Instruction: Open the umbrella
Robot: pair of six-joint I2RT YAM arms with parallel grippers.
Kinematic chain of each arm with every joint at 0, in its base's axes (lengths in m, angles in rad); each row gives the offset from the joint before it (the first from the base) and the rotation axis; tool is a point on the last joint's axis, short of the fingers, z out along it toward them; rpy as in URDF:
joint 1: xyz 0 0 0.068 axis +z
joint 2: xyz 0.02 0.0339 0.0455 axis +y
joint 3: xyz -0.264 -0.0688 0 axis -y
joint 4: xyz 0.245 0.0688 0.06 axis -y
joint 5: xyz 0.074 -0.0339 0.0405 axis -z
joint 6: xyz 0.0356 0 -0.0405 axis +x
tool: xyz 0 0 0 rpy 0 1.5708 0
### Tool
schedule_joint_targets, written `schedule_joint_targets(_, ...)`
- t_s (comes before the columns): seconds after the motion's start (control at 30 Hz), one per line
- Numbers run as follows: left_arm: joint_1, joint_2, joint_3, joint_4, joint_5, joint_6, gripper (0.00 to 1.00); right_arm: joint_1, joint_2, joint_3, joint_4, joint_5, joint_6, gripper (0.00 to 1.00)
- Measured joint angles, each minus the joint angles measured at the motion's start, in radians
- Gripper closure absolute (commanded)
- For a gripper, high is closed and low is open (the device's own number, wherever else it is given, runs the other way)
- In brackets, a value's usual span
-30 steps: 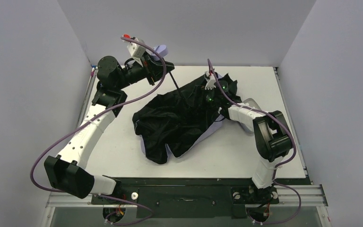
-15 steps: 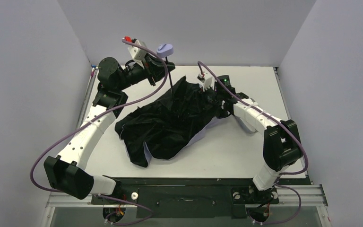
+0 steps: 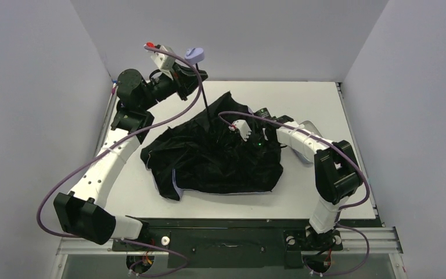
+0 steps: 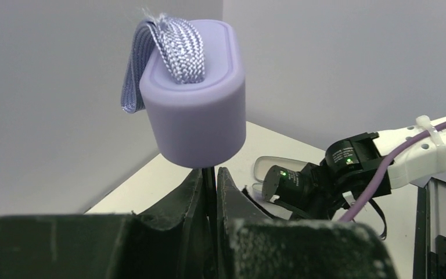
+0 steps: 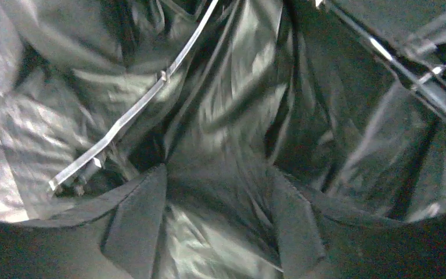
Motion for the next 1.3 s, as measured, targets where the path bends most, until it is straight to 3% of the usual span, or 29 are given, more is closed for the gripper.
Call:
schedule_joint_targets(0.33, 0.09, 0.014, 0.068, 0.011, 0.002, -0.038, 1.0, -0.024, -0.03, -0.117, -0.055, 0.131, -0.212, 0.3)
schedule_joint_targets(0.57, 0.016, 0.021, 0.074, 0.046, 0.039, -0.05, 1.0, -0.095, -0.207, -0.116, -0.019, -0.03, -0.154, 0.38)
schedule_joint_targets(0.67, -0.034, 0.021, 0.061, 0.04, 0.016, -0.038, 1.0, -0.116, -0.321, -0.113, 0.098, -0.102, -0.033, 0.39)
schedule_joint_targets(0.83, -0.054, 0.037, 0.043, 0.034, -0.023, -0.044, 1.0, -0.047, -0.476, -0.168, 0.455, -0.106, 0.223, 0.3)
schedule_joint_targets(0.97, -0.06, 0.057, 0.042, 0.034, -0.025, -0.045, 1.0, 0.021, -0.44, -0.169, 0.7, -0.046, 0.401, 0.27)
schedule_joint_targets(1.13, -0.088, 0.072, 0.042, 0.034, -0.022, -0.039, 1.0, 0.08, -0.289, -0.08, 0.845, 0.015, 0.51, 0.28)
schedule_joint_targets(1.2, -0.1, 0.076, 0.042, 0.032, -0.02, -0.034, 1.0, 0.094, -0.239, -0.042, 0.874, 0.038, 0.533, 0.37)
schedule_joint_targets(1.27, -0.108, 0.077, 0.043, 0.029, -0.018, -0.032, 1.0, 0.103, -0.205, -0.009, 0.889, 0.054, 0.55, 0.61)
schedule_joint_targets(1.3, -0.11, 0.077, 0.043, 0.027, -0.018, -0.031, 0.99, 0.104, -0.192, 0.005, 0.896, 0.059, 0.552, 0.82)
